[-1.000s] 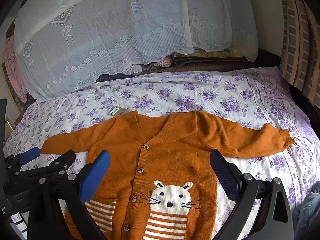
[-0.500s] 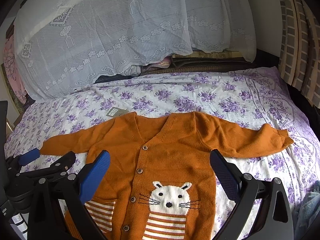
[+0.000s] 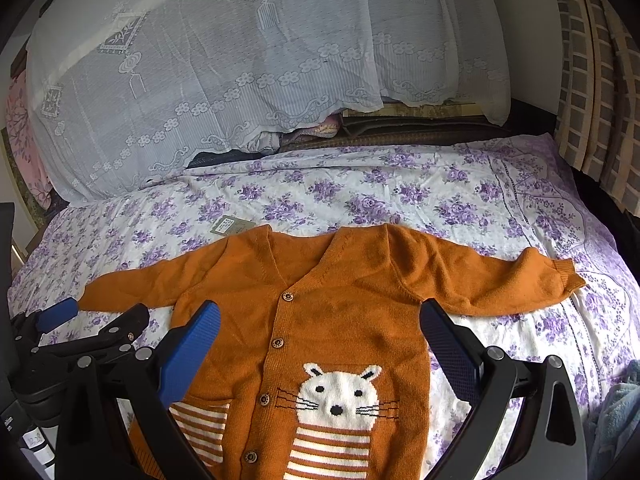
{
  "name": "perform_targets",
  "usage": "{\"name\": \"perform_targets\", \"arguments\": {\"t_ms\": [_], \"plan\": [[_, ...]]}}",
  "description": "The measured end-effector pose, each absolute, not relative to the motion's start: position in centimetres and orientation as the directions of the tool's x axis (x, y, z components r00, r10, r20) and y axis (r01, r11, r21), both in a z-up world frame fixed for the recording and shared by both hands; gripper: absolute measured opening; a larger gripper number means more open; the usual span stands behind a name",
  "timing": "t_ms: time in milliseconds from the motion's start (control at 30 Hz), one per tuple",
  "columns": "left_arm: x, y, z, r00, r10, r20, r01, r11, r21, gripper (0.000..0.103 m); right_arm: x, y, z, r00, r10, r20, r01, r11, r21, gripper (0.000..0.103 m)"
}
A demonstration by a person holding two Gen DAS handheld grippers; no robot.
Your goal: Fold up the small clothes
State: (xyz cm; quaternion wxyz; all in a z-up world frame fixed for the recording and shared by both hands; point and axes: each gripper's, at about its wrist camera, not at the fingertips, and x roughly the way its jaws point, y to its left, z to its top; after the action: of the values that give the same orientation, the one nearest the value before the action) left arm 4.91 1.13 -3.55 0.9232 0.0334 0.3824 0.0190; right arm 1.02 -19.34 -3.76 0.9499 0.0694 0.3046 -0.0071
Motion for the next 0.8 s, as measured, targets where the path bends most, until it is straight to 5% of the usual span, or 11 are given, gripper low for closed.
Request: {"name": "perform_targets", "arguments": {"t_ms": [800], "plan": [[4.73,1.67,-3.72,0.707,0.06,-0.705,-0.009,0.997,0.076,0.099,1.01,-19.32,-4.02,0.813,0.027,-0.582,0.058,0.99,0.128,0.1]]}}
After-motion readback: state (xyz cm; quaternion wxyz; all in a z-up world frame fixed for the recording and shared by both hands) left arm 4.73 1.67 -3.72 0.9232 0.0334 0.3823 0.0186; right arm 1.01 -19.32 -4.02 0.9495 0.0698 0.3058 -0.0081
